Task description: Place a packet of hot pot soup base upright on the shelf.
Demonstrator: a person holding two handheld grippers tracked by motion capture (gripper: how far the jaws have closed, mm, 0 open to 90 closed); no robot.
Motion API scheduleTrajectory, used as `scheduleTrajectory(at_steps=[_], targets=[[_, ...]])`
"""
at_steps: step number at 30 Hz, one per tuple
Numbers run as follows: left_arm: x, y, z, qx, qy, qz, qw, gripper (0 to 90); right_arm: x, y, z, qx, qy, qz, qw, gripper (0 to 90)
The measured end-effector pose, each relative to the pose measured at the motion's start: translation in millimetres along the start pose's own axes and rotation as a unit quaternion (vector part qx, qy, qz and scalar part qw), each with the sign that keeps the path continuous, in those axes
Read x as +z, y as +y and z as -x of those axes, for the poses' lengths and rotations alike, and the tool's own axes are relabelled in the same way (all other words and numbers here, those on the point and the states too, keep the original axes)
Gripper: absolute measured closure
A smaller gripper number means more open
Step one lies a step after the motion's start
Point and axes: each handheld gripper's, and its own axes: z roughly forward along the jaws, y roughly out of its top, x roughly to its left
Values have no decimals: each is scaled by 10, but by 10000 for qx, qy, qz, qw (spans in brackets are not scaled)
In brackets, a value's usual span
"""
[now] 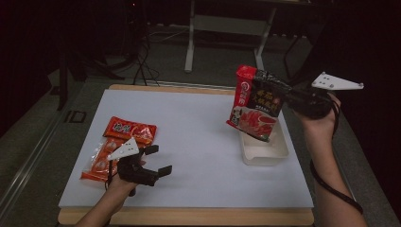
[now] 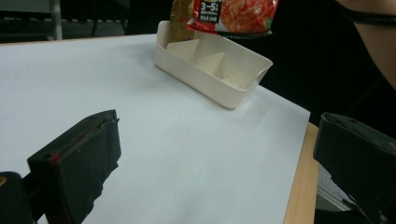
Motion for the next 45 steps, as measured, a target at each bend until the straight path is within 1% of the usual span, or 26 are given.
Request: scheduleTrajectory(at_steps=[2,5,7,9,11,12,13,15,16,19,22,23,24,26,27,28,30,31,33,34,36,38,45], targets=[[-21,-36,-28,1,-79,-7,10000,13,-19,-11,80,22,-119,-50,9999,765],[-56,-105,-49,186,-27,-48,9998,13,-32,-35,159,15,-264,-64,9996,764],[-81,-159,-63,152,-9,-80,9999,13,-37,-55,215,-9,-362,-100,9993,764],[-103,-209,-87,77,-26,-102,9999,13,-37,-83,269,-13,-424,-116,9990,763],[-131,-253,-120,11,-48,-22,10000,13,-24,-119,319,-8,-485,-153,9987,763],[-141,-271,-136,-47,-47,13,10000,13,-15,-143,341,-57,-498,-163,9986,763],[-153,-293,-158,-62,0,0,10000,13,-5,-166,361,-105,-527,-177,9984,764],[-167,-326,-176,-121,14,29,9999,13,18,-208,399,-175,-611,-186,9978,763],[-173,-341,-185,-171,27,30,9998,13,33,-228,415,-230,-579,-175,9979,762],[-180,-368,-190,-166,9,-10,9999,13,75,-264,474,-342,-608,-295,9971,763],[-183,-371,-184,-173,-40,6,9998,13,116,-303,530,-366,-543,-352,9972,762],[-181,-370,-180,-157,-22,15,9999,13,131,-316,551,-382,-485,-373,9974,762],[-179,-370,-177,-143,-29,12,9999,13,147,-330,561,-436,-486,-392,9971,762],[-175,-374,-174,-141,-32,9,9999,13,181,-355,596,-415,-445,-422,9973,763],[-173,-377,-175,-138,-23,1,9999,13,196,-368,605,-464,-467,-445,9968,762],[-171,-381,-176,-152,-36,13,9999,13,213,-381,617,-452,-457,-446,9969,762],[-168,-388,-176,-137,-18,9,9999,13,253,-413,634,-559,-437,-481,9963,762],[-169,-392,-178,-150,-27,36,9999,13,275,-430,642,-580,-465,-517,9959,762],[-165,-393,-182,-180,-27,38,9998,13,322,-463,655,-681,-429,-595,9950,761],[-165,-393,-183,-180,-31,41,9998,13,343,-477,659,-710,-458,-650,9943,762],[-163,-394,-185,-192,-27,40,9998,13,391,-507,662,-740,-428,-723,9937,761],[-164,-399,-189,-217,-35,51,9997,13,421,-527,663,-753,-391,-742,9936,761],[-167,-412,-198,-252,-32,49,9997,13,497,-566,652,-713,-163,-647,9952,756]])
